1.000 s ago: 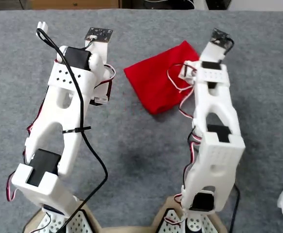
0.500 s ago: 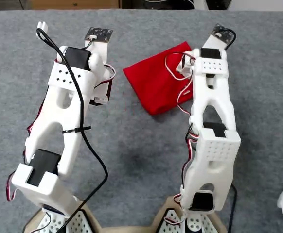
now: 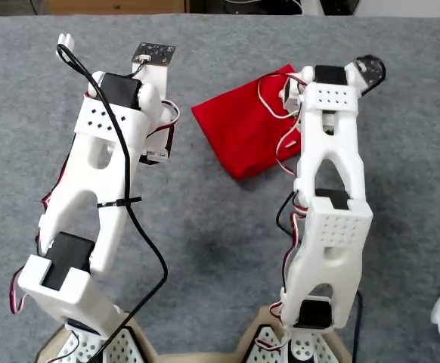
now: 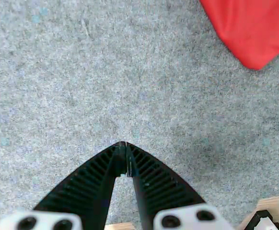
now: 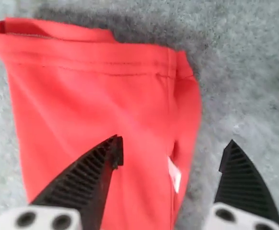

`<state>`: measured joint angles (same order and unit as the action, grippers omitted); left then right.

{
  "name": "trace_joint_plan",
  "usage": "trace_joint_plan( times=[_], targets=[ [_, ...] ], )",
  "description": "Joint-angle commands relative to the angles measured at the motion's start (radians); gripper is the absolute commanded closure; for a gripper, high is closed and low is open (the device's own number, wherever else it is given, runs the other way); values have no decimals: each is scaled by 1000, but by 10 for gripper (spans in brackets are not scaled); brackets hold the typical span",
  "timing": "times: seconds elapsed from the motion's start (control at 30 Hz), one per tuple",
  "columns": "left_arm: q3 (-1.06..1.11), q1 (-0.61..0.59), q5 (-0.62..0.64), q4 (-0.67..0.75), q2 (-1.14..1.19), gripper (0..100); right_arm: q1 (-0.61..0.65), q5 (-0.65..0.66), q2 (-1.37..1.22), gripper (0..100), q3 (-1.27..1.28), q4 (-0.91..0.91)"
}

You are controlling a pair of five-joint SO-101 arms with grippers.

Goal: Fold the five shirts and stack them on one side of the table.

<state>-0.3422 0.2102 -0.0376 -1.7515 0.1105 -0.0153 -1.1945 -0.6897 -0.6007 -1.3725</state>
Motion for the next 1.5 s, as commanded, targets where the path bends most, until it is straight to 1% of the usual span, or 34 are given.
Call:
trace_joint_plan(
  times=[0.0,0.07,0.23,0.33,0.9,1.13,1.2,1.3,1.33,1.47],
  targets=[
    [0,-5,-11,-8,-59,980,2,-15,-35,674,-50,44],
    [0,-2,-11,-8,-59,980,1,-11,-65,686,-51,71],
    [0,0,-11,-8,-59,980,4,-3,-99,797,-51,115],
    [0,0,-11,-8,-59,980,1,-3,-97,836,-51,121],
    [0,-6,-11,-8,-59,980,-1,-2,-105,843,-41,124],
    [0,-6,-11,-8,-61,980,-1,0,-159,848,-50,118],
    [0,-6,-11,-8,-61,980,-2,21,-162,884,-50,117],
    [0,-6,-11,-8,-61,980,-2,78,-162,998,-53,118],
    [0,-6,-11,-8,-61,980,-2,87,-162,985,-58,117],
    [0,-6,-20,-8,-61,980,-19,91,-159,994,-79,100]
  ],
)
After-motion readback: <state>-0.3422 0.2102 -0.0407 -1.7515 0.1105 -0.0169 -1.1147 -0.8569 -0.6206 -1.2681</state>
